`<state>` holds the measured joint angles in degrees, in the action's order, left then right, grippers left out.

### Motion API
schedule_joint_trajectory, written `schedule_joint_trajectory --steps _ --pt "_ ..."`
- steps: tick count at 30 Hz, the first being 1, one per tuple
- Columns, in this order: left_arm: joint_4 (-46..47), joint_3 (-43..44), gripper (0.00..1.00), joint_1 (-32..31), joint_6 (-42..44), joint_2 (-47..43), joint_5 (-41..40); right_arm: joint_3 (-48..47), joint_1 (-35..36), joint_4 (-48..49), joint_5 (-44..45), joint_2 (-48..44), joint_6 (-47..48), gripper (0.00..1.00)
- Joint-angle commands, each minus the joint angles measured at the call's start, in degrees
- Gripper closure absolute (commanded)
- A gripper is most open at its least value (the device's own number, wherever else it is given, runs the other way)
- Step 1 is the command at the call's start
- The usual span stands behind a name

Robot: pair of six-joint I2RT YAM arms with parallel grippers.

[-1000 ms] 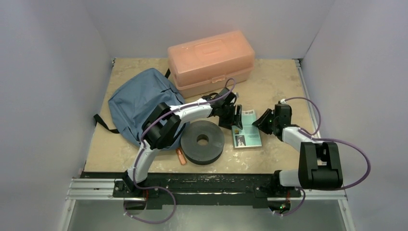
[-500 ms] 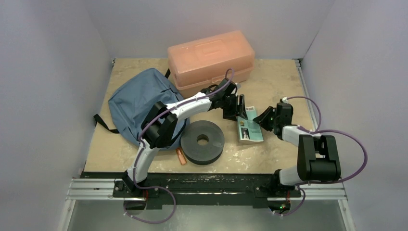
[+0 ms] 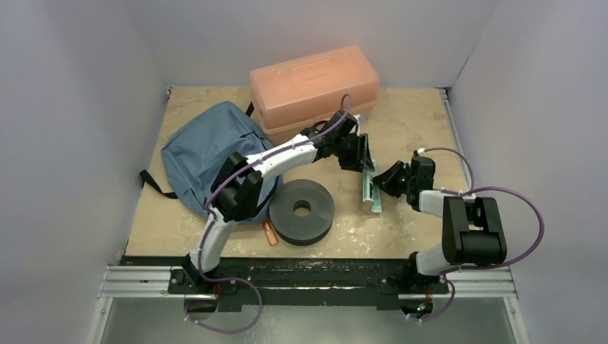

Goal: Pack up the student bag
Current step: Pick up the book from the center of the board.

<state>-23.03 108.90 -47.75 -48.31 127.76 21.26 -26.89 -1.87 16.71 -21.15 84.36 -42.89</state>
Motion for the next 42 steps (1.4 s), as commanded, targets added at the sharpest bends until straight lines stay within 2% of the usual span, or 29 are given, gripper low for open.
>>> schedule_joint_trajectory --steps 1,8,14,19,26,31,35,38,41,42 --pt "-3.7 1.9 0.54 -1.7 2.6 -0.4 -4.9 2.1 2.6 -8.8 -6.8 0.4 0.2 0.8" --pt "-1.6 -3.5 0.45 -1.7 1.7 -1.0 -7.0 2.1 2.6 -9.1 -6.1 -0.2 0.1 0.8" --pt "0.7 -4.5 0.58 -1.7 2.1 -2.4 -7.5 2.4 2.7 -9.8 -4.7 -1.2 1.2 0.8" --pt "2.4 -7.1 0.74 -1.6 3.5 -7.2 -9.3 1.5 2.7 -12.7 -1.0 -4.8 3.5 0.77" --pt "-0.1 -3.7 1.0 -1.1 9.6 -11.0 -7.6 -2.8 2.7 -21.6 9.5 -15.3 6.4 0.51" --pt "-6.5 3.9 1.0 -1.0 16.2 -13.9 -7.6 -9.9 3.8 -30.3 16.5 -25.2 8.6 0.37" --pt "-12.6 7.4 1.0 -1.0 26.6 -20.5 -13.2 -16.8 5.7 -35.3 17.3 -31.6 9.8 0.22" --pt "-14.5 4.1 1.0 -1.2 36.1 -28.4 -19.7 -21.1 6.8 -37.3 14.4 -34.3 10.0 0.16" --pt "-14.1 -2.7 1.0 -1.3 45.9 -37.9 -27.3 -24.0 7.5 -37.5 10.7 -34.4 10.2 0.02" --pt "-13.3 -6.7 1.0 -1.6 50.9 -42.8 -30.2 -25.0 7.6 -37.6 7.9 -33.4 10.2 0.01"
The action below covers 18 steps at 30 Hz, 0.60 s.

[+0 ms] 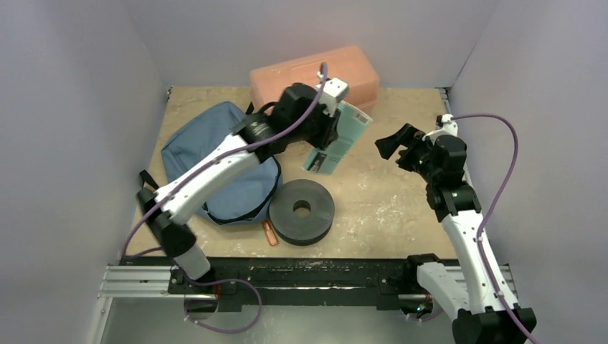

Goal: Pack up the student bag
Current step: Pick up the book from the center of the board.

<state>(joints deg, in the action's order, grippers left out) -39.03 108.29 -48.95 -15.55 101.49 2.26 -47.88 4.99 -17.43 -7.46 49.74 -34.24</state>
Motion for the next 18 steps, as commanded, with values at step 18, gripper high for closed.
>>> schedule_joint_trajectory --steps 18 --pt "46.9 -68.2 1.0 -0.7 66.6 -66.3 -33.2 -1.1 28.8 35.5 -25.9 9.8 -49.6 0.01"
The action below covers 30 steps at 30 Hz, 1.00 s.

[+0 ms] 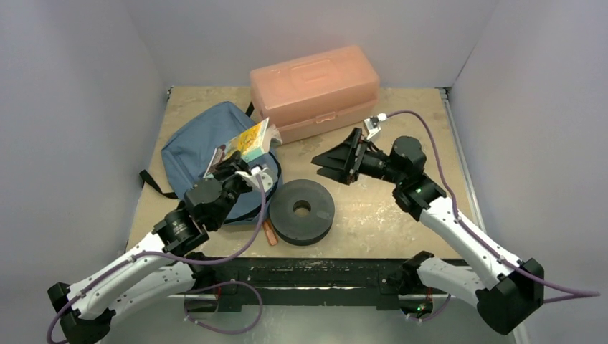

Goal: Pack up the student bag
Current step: Pick up the book from the center of the board, then place the book in the student bag.

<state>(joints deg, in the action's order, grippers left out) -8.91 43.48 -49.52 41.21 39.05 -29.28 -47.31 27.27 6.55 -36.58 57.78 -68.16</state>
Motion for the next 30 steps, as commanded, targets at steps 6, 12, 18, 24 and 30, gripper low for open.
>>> schedule_joint_trajectory --steps 6,12,18,24,30 --pt "14.9 -6.5 1.0 -0.3 6.6 -8.2 2.8 -10.9 15.9 11.0 7.7 12.3 -21.2 0.01" --pt "13.1 -7.3 1.0 -0.4 3.9 -8.3 6.9 -15.1 17.6 11.8 11.3 19.1 -27.8 0.01" --pt "12.0 -7.2 1.0 -0.4 2.5 -6.7 9.2 -17.7 17.7 11.2 14.2 22.0 -30.0 0.01" --pt "10.2 -6.6 1.0 -0.4 2.2 -4.3 11.3 -22.1 17.7 3.1 18.1 24.9 -30.0 0.01" --pt "10.7 -7.3 1.0 -0.6 3.5 -4.0 11.5 -25.7 17.7 -11.3 23.8 24.9 -29.0 0.2"
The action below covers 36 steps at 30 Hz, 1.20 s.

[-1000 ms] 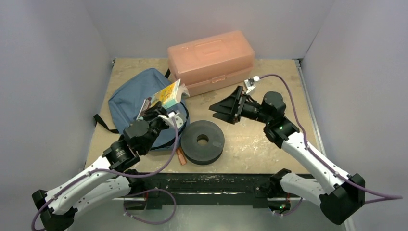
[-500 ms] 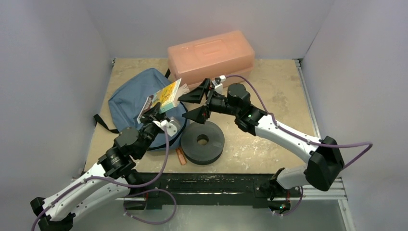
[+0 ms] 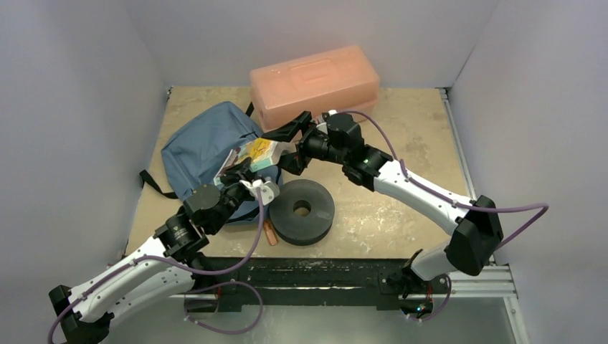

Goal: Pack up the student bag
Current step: Place the book in the student bag.

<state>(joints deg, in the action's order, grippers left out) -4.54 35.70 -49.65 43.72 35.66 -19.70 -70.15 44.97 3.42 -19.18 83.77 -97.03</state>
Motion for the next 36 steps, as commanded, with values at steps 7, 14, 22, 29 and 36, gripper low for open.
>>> schedule_joint_trajectory --steps 7,14,22,29,36 --pt "5.4 0.4 1.0 -0.9 1.6 -0.7 3.1 -7.4 -0.8 -17.4 10.5 0.1 3.3 0.25" --pt "2.1 0.7 1.0 -1.7 1.6 -0.8 5.5 -6.2 -1.0 -17.1 8.4 1.5 6.2 0.49" --pt "-0.9 1.7 1.0 -2.5 0.8 0.0 8.1 0.4 -1.2 -12.7 8.2 -0.7 4.7 0.54" --pt "-10.2 6.0 0.57 -3.0 -4.4 0.2 15.8 3.1 -3.6 -9.0 6.5 -1.4 8.8 1.0" --pt "-18.5 13.9 0.14 -2.7 -18.8 0.7 23.6 10.7 -7.3 0.6 5.8 -9.8 36.3 1.0"
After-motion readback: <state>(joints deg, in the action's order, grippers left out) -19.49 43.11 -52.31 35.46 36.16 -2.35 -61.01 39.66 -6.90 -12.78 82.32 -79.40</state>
